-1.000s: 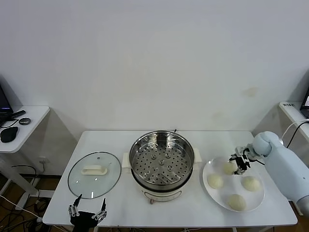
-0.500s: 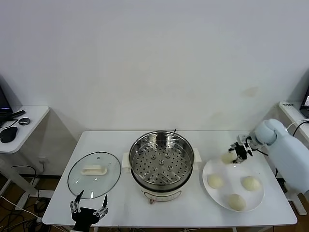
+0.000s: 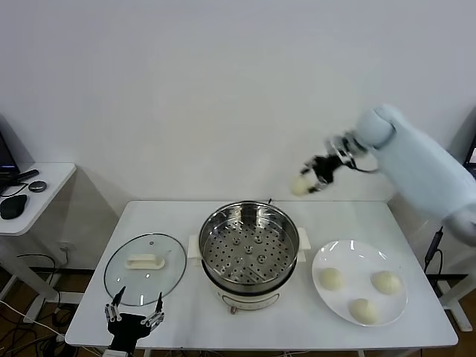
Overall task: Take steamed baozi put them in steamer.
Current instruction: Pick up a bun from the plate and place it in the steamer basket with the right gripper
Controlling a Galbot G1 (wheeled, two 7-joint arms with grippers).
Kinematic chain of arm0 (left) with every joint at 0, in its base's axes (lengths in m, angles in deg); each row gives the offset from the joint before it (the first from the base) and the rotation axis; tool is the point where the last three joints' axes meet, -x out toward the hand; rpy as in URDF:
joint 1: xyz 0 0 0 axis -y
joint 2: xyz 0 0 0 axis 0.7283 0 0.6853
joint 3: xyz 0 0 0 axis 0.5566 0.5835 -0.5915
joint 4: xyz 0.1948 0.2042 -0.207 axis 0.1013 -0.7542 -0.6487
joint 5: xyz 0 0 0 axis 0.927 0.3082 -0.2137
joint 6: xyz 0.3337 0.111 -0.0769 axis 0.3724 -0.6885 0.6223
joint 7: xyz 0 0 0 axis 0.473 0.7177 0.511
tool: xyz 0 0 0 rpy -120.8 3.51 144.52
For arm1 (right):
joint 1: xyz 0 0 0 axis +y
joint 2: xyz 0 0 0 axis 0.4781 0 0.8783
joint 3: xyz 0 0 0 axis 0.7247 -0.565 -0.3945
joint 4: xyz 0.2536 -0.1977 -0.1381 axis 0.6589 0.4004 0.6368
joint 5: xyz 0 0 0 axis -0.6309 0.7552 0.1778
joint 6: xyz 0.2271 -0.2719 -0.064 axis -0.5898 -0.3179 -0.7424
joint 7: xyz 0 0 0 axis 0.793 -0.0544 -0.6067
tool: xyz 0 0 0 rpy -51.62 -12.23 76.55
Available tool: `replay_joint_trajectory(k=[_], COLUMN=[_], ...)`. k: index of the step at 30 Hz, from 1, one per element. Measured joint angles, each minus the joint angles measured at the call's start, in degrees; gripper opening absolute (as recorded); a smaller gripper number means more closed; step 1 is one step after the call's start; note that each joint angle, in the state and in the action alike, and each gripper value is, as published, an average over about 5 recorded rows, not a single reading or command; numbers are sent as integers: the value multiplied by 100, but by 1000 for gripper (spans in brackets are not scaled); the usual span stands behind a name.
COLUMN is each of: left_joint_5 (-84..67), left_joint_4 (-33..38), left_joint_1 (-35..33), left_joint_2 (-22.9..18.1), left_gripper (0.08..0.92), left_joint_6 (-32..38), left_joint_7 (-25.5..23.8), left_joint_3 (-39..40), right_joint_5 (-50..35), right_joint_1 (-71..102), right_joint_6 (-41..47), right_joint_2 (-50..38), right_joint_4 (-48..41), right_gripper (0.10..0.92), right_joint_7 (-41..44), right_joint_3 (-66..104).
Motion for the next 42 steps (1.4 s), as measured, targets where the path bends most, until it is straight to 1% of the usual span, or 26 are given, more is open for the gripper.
replay_joint_trajectory(k=[3,7,11,16,27,42], left_joint_5=[-18,-34,-39,-35,-26,-51], left_joint_4=[5,-6,-27,-16,32,-56], left_joint_1=[-31,-54,-58,-80,-204,-164], left_joint_2=[25,4,-41,-73,-83,-80], left_gripper=[823,823,823,823,823,823], left_joint_6=[24,37,50,56,56,42], left_joint_7=[16,40,59,78,103,77], left_joint_3=[-41,-79,-69,-70,-68,-67], right_joint_5=[-256,-328,-101,293,1264,2264], right_joint_1=[-222,-447,-561,-647,-395,113], right_joint_6=[-651,-1464,-2092,-2614,-3188,-3444], right_joint_2=[324,631,795,867,999,1457], right_joint_4=[-146,-162,9,358,632,165], right_gripper=[556,562,560,560,560,560], right_joint_7=[21,24,-20,-90,-283,-697], right_joint_3=[-330,-704,-1035,-1425,-1687,-1419])
